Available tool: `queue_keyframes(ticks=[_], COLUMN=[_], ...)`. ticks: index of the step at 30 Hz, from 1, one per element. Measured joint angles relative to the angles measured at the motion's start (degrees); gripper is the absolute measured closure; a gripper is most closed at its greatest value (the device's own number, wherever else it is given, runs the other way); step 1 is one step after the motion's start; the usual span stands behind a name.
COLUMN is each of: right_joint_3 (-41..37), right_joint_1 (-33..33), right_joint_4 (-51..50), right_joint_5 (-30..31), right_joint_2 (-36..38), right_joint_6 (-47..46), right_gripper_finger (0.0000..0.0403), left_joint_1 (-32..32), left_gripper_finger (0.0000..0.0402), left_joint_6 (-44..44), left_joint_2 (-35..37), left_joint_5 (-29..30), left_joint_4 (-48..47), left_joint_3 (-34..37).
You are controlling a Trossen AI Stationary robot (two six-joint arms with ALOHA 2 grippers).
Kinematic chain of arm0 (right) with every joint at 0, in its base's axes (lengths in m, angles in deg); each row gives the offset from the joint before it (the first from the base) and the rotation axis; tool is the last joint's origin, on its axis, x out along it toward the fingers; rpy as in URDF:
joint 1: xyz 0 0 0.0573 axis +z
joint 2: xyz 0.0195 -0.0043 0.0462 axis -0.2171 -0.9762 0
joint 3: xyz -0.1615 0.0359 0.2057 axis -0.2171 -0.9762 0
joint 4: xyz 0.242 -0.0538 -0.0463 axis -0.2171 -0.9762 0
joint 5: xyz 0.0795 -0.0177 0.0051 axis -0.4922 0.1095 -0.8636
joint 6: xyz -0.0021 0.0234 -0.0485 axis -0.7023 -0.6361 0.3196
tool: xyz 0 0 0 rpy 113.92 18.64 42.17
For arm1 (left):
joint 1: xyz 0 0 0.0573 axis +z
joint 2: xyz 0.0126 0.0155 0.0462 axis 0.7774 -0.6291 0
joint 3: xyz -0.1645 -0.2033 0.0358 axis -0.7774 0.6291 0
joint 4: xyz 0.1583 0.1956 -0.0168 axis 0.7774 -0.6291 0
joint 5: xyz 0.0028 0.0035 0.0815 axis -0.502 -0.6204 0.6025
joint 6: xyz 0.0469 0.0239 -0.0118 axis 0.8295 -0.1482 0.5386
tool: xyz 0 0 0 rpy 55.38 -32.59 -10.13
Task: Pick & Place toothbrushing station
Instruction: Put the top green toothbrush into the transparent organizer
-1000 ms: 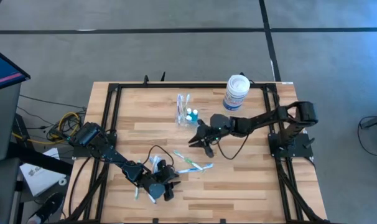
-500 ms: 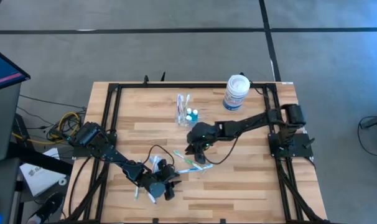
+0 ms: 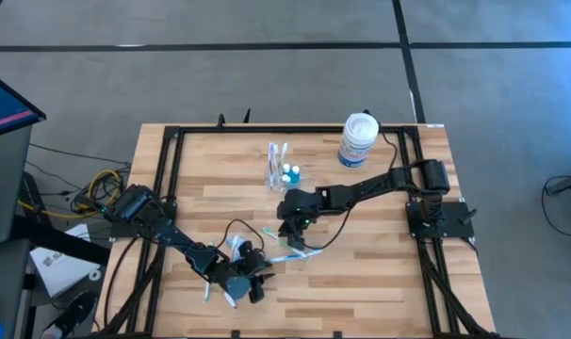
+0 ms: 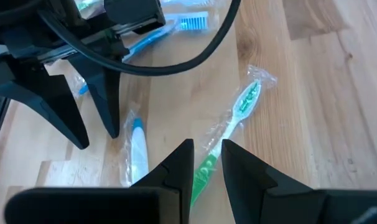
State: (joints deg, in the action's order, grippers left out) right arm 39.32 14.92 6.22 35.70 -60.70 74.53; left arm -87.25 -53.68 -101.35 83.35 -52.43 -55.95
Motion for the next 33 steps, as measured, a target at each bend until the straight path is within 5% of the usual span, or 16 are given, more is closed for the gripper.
queue_keyframes(ticks=[33], right_joint_3=[1.14], right_joint_1=[2.85], right_joint_4=[1.91], right_joint_5=[6.52], right_joint_2=[-0.94], right_joint_6=[-1.49], right_gripper_finger=[0.0328], left_joint_1=[0.0], left_gripper_finger=[0.0264], left_joint_6=[0.37], left_joint_2=[0.0], left_joint_5=[0.0], left_joint_4=[0.24], left_joint_3=[0.02])
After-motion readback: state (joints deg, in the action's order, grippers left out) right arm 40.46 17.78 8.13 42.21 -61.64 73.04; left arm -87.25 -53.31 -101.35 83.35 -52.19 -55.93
